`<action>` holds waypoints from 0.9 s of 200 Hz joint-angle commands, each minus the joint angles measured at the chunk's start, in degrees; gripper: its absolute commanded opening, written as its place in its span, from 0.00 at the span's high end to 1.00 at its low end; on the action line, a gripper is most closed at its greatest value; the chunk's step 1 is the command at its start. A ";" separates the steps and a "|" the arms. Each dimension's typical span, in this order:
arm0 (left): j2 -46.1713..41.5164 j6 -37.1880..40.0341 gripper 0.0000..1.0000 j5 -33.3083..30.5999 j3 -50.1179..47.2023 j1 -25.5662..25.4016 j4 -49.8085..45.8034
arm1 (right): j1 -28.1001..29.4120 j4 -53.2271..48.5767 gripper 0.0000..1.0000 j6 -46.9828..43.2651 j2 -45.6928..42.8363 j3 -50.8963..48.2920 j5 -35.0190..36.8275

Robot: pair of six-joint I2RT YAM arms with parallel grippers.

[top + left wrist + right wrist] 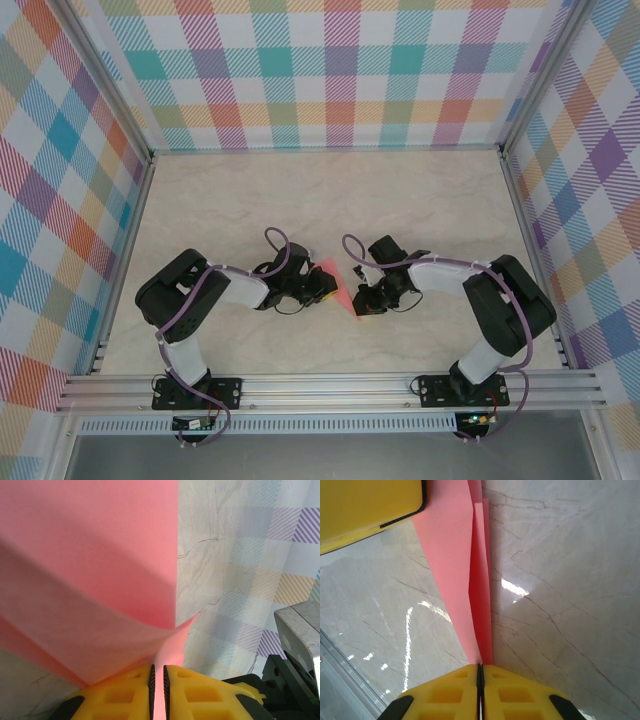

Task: Fold a paper plane with a square sheet of paper (pick it up from the middle)
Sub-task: Fold the wing for the fifth time at the center of the table.

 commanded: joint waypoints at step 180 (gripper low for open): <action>1.54 1.40 0.85 -1.21 1.32 0.28 -3.79 | 2.38 -2.70 0.98 1.35 3.98 7.65 -1.03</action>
